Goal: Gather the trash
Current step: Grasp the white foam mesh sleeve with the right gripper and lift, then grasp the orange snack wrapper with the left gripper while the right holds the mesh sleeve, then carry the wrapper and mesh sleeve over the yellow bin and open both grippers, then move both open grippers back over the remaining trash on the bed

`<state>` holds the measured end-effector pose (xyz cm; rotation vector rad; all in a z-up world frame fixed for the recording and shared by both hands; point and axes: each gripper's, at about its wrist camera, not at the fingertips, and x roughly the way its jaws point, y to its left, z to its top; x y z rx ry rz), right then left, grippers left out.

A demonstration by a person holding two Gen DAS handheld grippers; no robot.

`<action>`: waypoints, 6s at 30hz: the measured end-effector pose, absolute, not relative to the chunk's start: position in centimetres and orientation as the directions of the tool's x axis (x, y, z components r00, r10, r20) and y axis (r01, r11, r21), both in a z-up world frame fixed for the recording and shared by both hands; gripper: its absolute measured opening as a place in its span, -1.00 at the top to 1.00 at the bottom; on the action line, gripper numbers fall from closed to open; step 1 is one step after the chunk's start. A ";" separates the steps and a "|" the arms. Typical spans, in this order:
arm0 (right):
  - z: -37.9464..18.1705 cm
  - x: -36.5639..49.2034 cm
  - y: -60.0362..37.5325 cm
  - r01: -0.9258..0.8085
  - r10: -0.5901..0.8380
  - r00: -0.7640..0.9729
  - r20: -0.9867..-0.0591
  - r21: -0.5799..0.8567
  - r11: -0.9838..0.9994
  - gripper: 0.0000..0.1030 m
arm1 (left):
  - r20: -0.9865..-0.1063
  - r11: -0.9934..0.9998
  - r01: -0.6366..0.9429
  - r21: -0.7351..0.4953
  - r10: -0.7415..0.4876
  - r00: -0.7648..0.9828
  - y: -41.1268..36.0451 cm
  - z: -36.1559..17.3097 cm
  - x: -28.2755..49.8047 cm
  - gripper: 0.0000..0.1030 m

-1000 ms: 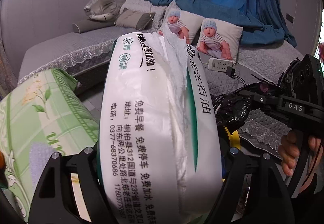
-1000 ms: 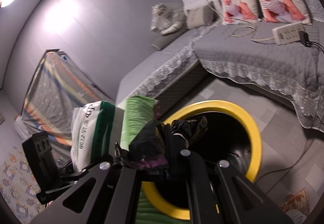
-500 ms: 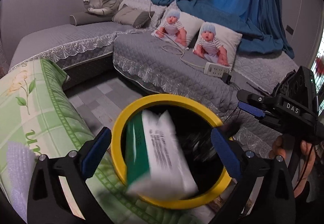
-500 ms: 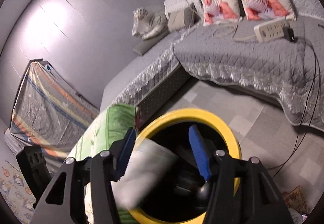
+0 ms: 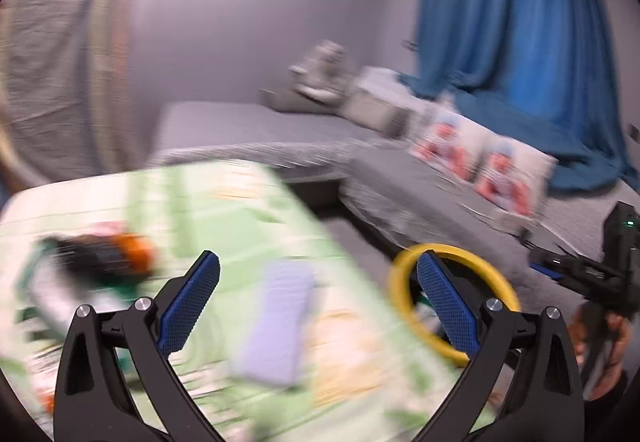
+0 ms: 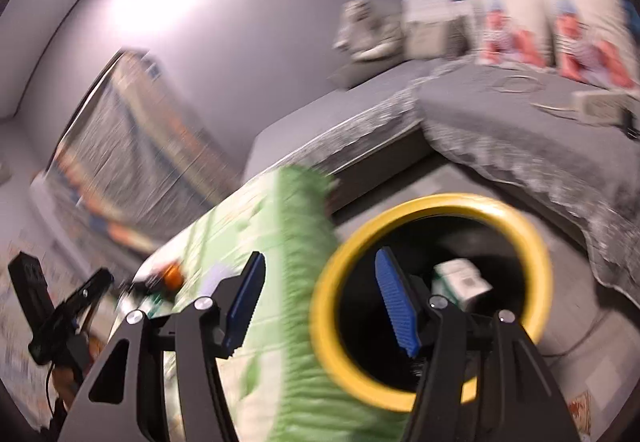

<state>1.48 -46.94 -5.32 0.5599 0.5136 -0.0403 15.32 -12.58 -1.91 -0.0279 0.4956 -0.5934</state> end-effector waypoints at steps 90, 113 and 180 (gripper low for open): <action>-4.2 11.9 -26.6 -0.233 0.526 0.621 -0.582 0.503 0.832 0.81 | -0.552 0.969 0.205 -0.139 -0.248 0.796 2.5 -5.3 9.1 0.81; -2.1 8.3 -37.0 -0.066 0.378 0.778 -0.502 0.533 0.843 0.81 | -0.456 0.878 0.475 -0.056 -0.446 0.771 -9.1 0.2 10.5 0.87; -8.0 1.4 -54.0 0.388 -0.050 0.817 -0.575 0.482 0.786 0.39 | -0.552 0.754 0.642 -0.137 -0.596 0.583 -25.8 -4.5 19.0 -0.41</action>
